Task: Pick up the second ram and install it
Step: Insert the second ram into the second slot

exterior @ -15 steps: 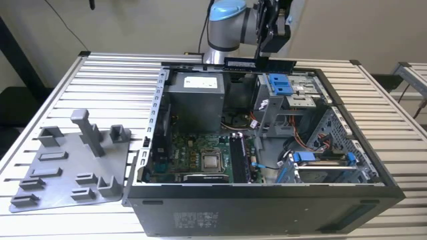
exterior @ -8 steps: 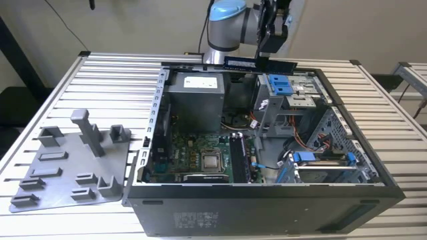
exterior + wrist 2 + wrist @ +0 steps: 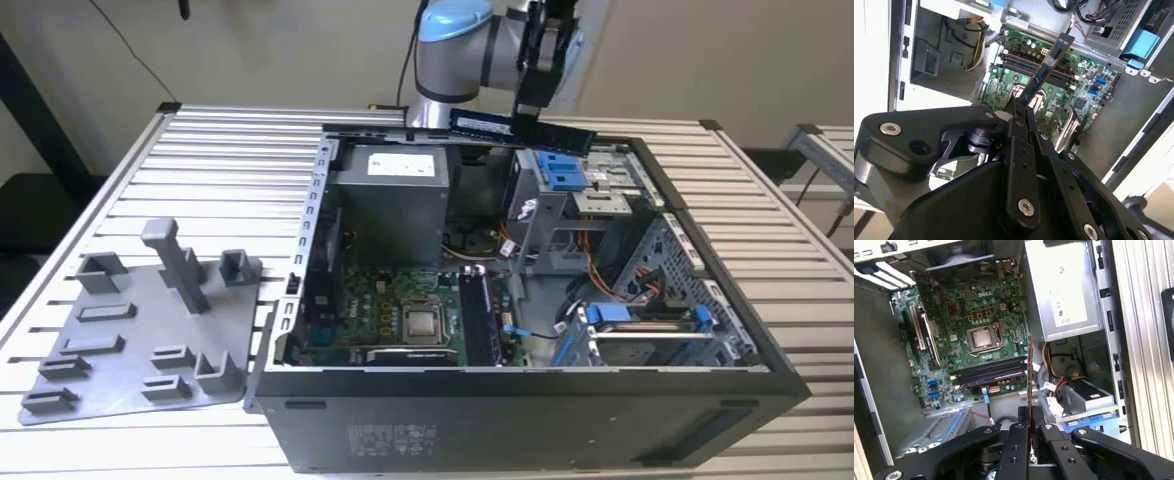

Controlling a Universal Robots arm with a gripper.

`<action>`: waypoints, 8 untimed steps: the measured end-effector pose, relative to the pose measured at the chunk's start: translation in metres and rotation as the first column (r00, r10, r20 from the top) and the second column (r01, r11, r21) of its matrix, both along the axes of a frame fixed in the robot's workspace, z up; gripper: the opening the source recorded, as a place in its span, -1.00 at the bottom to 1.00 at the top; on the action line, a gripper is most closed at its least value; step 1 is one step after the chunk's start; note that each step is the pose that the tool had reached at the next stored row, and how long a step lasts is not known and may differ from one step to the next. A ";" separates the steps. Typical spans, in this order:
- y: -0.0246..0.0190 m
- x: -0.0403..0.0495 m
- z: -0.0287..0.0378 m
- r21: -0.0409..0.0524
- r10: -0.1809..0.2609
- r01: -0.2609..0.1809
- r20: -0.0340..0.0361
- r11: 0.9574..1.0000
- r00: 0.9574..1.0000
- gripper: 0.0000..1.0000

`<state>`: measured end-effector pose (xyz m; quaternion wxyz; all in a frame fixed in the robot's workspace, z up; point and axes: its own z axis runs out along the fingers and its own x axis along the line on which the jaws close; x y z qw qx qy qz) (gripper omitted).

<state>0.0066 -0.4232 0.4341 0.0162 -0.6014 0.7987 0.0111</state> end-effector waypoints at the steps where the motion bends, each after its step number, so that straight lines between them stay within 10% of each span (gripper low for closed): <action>1: 0.0000 0.0000 -0.0001 0.000 -0.016 0.016 0.000 1.000 1.000 -0.72; 8: 0.0000 0.0000 -0.0009 0.000 -0.136 0.136 0.000 0.991 0.991 -0.72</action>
